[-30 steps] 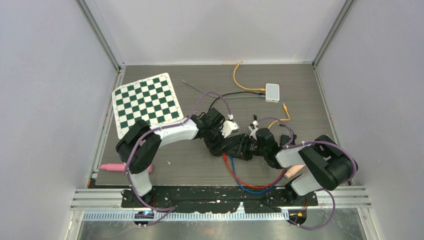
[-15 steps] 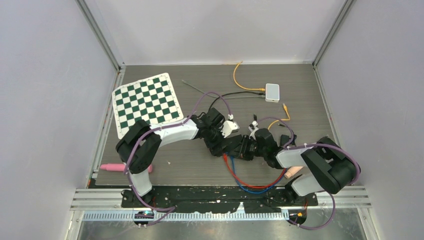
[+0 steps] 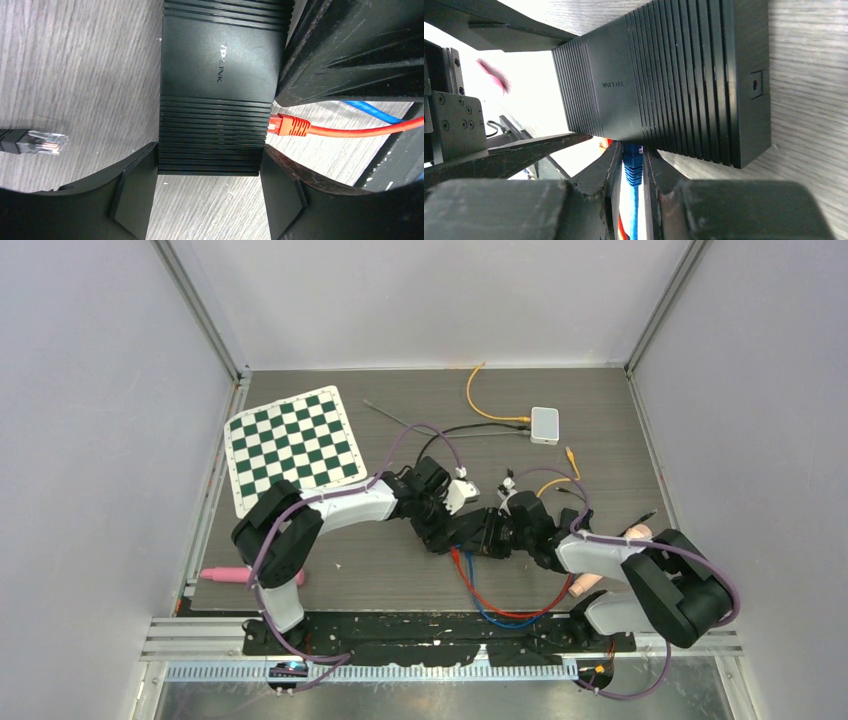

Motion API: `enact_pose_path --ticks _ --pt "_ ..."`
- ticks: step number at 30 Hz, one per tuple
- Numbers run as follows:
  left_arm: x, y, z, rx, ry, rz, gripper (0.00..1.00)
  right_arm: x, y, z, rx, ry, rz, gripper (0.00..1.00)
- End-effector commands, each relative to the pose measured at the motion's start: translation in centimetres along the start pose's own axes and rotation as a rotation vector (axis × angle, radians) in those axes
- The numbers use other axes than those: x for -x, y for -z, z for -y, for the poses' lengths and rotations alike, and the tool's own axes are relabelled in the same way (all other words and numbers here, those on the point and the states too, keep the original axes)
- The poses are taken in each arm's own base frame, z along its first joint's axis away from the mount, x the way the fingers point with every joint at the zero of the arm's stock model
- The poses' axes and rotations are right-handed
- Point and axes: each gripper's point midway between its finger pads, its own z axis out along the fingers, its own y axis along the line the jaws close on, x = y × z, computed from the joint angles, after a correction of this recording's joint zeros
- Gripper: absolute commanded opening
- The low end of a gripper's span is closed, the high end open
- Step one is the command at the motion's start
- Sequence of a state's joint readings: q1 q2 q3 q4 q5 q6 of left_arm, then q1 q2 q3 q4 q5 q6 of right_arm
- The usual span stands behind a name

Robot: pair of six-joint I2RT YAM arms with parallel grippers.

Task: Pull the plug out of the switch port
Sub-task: Pull the connector from the switch port.

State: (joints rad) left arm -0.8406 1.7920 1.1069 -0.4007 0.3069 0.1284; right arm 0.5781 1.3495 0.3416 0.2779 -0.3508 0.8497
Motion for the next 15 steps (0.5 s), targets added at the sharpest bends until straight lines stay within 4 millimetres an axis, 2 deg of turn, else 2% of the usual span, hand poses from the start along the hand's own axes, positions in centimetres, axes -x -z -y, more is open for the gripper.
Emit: enact_pose_path --ticks 1,2,4,7,8,9,11,15 --pt "-1.0 -0.8 1.3 -0.026 0.075 -0.034 0.57 -0.2 1.1 -1.3 0.08 0.052 0.005 0.05" --pt "-1.0 -0.9 1.2 -0.019 0.082 -0.033 0.57 -0.4 1.3 -2.2 0.127 0.019 -0.001 0.05" --pt "-1.1 -1.0 1.0 -0.008 0.092 -0.035 0.57 -0.9 1.8 -2.8 0.171 0.003 -0.002 0.05" --pt "-1.3 -1.1 0.9 -0.002 0.093 -0.042 0.57 -1.9 2.2 0.4 0.018 0.018 -0.019 0.05" --pt "-1.2 -1.1 0.8 0.003 0.095 -0.042 0.56 -1.6 2.5 1.1 -0.014 0.056 0.002 0.05" --pt "-1.4 -1.1 0.8 0.006 0.097 -0.05 0.57 -2.2 2.7 1.9 -0.051 0.059 -0.019 0.05" --pt "-1.7 -1.2 0.7 0.007 0.09 -0.069 0.56 -2.6 3.1 2.4 -0.062 0.104 -0.033 0.05" --pt "-1.8 -1.3 0.4 0.015 0.081 -0.087 0.56 -3.6 3.2 1.5 -0.002 0.128 -0.096 0.05"
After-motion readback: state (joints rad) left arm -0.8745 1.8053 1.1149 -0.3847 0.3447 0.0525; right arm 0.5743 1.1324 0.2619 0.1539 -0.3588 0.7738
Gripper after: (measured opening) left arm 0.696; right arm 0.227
